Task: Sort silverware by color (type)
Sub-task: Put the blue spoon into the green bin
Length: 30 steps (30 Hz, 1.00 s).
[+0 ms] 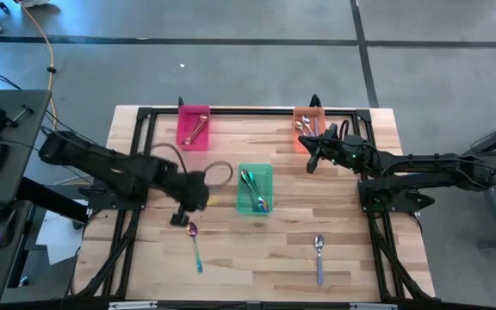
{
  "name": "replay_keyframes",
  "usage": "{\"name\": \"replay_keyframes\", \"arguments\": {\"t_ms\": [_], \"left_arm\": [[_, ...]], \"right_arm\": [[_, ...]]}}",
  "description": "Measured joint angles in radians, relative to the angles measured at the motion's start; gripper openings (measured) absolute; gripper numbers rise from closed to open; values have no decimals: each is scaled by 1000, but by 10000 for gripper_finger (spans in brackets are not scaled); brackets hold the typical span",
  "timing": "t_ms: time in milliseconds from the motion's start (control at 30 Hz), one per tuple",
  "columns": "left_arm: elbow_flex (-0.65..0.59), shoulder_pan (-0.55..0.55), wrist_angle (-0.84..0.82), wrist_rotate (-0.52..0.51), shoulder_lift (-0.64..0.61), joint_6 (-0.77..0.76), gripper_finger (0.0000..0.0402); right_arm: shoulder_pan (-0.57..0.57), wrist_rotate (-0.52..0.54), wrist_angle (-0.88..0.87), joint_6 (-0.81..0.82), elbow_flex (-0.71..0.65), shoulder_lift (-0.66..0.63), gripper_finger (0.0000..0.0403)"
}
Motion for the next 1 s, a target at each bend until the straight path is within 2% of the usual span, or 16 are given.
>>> {"name": "replay_keyframes", "arguments": {"t_ms": [200, 467, 700, 900, 1000], "left_arm": [[0, -162, 28, -15, 118, -40, 73], [0, -314, 66, -61, 295, 80, 111], [0, -378, 76, -60, 380, 135, 117], [0, -391, 107, -64, 433, 160, 116], [0, -391, 107, -101, 469, 190, 110]], "right_arm": [[0, 0, -5, 0, 0, 0, 2], [0, 0, -12, 0, 0, 0, 2], [0, 0, -12, -1, 0, 0, 2], [0, 0, -12, 0, 0, 0, 2], [0, 0, -12, 0, 0, 0, 2]]}}
